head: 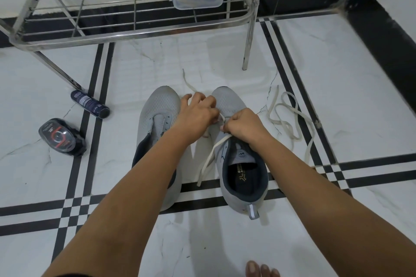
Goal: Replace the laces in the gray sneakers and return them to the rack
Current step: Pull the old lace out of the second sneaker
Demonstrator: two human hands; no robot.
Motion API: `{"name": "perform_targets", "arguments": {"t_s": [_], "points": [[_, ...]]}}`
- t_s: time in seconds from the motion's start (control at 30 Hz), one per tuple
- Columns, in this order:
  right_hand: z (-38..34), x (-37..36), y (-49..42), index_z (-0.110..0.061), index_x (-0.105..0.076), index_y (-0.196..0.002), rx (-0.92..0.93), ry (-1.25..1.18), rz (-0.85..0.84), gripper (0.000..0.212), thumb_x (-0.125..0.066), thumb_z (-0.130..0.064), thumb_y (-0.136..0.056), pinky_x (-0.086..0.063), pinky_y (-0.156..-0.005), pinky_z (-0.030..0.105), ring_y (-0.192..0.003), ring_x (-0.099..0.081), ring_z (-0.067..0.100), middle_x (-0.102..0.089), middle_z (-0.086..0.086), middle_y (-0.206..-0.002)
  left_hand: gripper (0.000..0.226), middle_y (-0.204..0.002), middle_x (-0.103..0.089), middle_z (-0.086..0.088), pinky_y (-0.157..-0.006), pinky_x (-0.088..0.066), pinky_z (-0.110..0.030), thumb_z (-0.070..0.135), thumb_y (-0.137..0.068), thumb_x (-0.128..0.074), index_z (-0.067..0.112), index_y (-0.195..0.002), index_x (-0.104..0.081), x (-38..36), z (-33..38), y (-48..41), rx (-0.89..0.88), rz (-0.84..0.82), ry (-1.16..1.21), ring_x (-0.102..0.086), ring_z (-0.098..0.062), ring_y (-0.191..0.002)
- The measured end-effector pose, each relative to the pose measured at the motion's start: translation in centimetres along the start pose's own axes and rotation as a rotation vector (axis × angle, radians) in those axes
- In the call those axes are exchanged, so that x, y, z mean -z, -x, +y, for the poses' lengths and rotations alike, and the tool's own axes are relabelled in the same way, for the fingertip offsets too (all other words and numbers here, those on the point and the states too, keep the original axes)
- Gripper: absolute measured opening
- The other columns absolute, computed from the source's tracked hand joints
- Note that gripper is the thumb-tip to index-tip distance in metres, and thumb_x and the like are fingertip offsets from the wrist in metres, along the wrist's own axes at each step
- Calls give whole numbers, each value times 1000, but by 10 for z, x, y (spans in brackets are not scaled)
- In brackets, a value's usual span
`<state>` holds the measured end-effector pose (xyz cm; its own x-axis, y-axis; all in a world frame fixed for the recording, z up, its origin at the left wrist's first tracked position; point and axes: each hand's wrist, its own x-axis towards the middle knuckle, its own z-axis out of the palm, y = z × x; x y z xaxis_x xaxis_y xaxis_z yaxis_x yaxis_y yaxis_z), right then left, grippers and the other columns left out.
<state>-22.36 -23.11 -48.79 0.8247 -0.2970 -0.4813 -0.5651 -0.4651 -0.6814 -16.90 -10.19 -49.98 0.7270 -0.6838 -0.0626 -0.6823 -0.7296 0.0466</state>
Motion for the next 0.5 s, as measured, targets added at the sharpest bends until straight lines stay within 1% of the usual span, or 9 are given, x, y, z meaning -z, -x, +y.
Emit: {"name": "perform_targets", "arguments": {"t_s": [0.03,0.1,0.17,0.2,0.27,0.33,0.37,0.4,0.5], "points": [[1,2,-1,-16,-47,-48,-6,-17,5,33,-69,-9,-72,-40,-62,32,-63,-50,21,-46,1,-55,15,-114,-57,-4,-97,-32,-50,20,-82,-65,13,-95,-70,3,-4,1,28,106,-80,-49,-30,-111],[5,8,-2,-14,-55,-53,-11,-43,26,26,-69,-11,-74,-47,-74,34,-79,-58,24,-57,3,-66,11,-97,-61,-9,-74,-46,-41,8,-71,-70,6,-81,-68,5,-23,8,351,385,-25,-58,-31,-89],[8,11,-2,-15,-50,-49,-2,-54,34,33,-69,-9,-75,-46,-75,31,-82,-57,22,-59,3,-69,6,-98,-56,-10,-74,-44,-35,7,-85,-52,7,-87,-58,19,-36,19,809,596,502,-54,-25,-88],[9,10,-1,-12,-50,-51,0,-41,19,30,-69,-9,-75,-44,-72,30,-79,-55,21,-57,3,-67,7,-92,-56,-6,-74,-45,-33,9,-90,-45,12,-86,-50,25,-35,21,942,638,856,-53,-19,-83],[7,8,1,-7,-59,-63,-3,-11,-16,16,-69,-9,-74,-42,-69,29,-74,-54,22,-52,5,-65,17,-70,-58,2,-66,-47,-27,8,-93,-37,17,-79,-37,41,-18,15,926,722,1462,-53,-13,-66],[2,8,0,-9,-53,-57,-9,-14,-18,24,-69,-8,-75,-39,-67,29,-68,-50,22,-47,4,-60,18,-57,-48,-1,-48,-46,-25,8,-96,-30,15,-80,-36,51,0,6,843,619,1784,-44,-14,-49],[2,7,-1,-13,-45,-51,-5,-14,-9,33,-68,-7,-74,-36,-64,29,-63,-46,21,-42,2,-55,16,-61,-44,-2,-42,-39,-23,11,-97,-29,16,-84,-38,51,7,3,805,493,1711,-39,-14,-47],[2,7,-1,-16,-38,-47,8,-13,5,39,-66,-5,-74,-33,-61,29,-58,-41,20,-37,1,-51,12,-67,-45,-2,-43,-34,-22,15,-97,-32,17,-89,-41,48,12,1,722,328,1479,-39,-14,-50],[0,7,1,-17,-34,-46,30,-1,15,40,-60,-3,-73,-27,-53,27,-51,-33,18,-32,-1,-47,24,-97,-50,-7,-70,-44,-31,29,-94,-45,9,-105,-53,22,14,4,378,-75,707,-51,-23,-84]]}}
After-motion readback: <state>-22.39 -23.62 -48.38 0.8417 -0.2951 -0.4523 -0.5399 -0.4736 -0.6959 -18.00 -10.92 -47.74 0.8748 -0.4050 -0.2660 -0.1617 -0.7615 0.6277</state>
